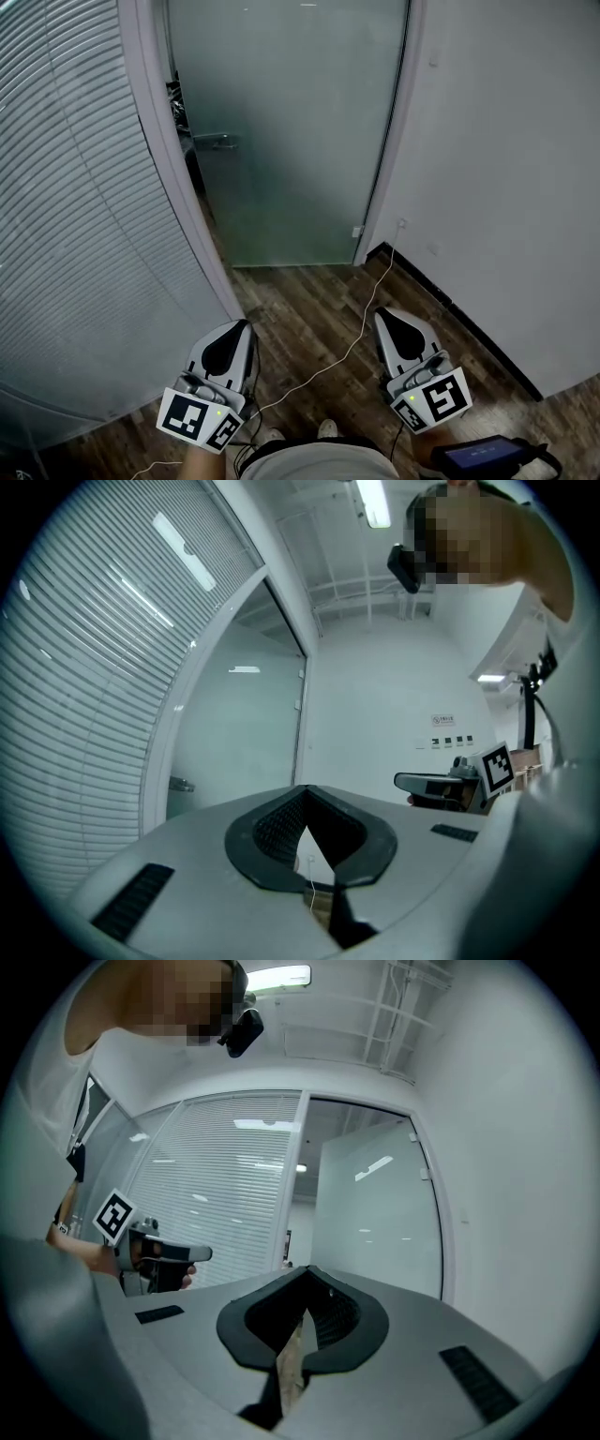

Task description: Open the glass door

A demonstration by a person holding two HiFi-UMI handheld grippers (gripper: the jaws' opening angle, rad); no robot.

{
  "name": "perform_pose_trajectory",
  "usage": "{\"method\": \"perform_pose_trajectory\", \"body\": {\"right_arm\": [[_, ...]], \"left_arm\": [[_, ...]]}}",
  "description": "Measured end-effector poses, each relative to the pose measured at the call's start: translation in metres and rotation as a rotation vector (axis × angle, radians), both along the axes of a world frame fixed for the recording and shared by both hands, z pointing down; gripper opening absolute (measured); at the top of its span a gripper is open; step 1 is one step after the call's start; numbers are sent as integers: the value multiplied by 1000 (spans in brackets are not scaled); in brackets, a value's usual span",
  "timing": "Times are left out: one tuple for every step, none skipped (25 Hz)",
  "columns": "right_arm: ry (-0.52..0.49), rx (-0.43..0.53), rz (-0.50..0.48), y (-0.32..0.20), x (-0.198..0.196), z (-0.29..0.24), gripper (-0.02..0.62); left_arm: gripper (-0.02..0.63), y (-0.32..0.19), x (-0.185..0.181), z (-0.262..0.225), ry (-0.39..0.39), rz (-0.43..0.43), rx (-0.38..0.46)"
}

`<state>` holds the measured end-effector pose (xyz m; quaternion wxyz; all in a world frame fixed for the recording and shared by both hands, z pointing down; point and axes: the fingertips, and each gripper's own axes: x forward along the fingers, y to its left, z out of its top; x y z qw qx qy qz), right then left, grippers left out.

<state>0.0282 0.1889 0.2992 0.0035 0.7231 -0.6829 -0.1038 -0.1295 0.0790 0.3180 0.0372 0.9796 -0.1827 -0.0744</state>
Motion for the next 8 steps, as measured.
{"method": "perform_pose_trajectory", "body": {"right_arm": [[-1, -1, 1, -2, -1, -1, 0], [-1, -2, 2, -4, -2, -1, 0], [-1, -3, 3, -5, -3, -2, 0], [-1, -4, 4, -7, -4, -2, 0], [-1, -5, 5, -8, -4, -2, 0], [-1, -4, 6, -9, -4, -3, 0], [-1, -4, 7, -10, -4, -4, 0], [0, -3, 8, -10, -5, -5, 0]], "left_arm": [[-2, -2, -1, -2, -1, 0, 2], [-2, -3, -3, -3, -1, 0, 3], [-2, -4, -4, -4, -2, 1, 3], [-2, -5, -4, -4, -3, 2, 5], [-2, -5, -5, -5, -4, 4, 7], [-2, -6, -5, -5, -6, 5, 8], [-2, -6, -5, -6, -8, 7, 10], [-2, -7, -5, -7, -9, 8, 11]]}}
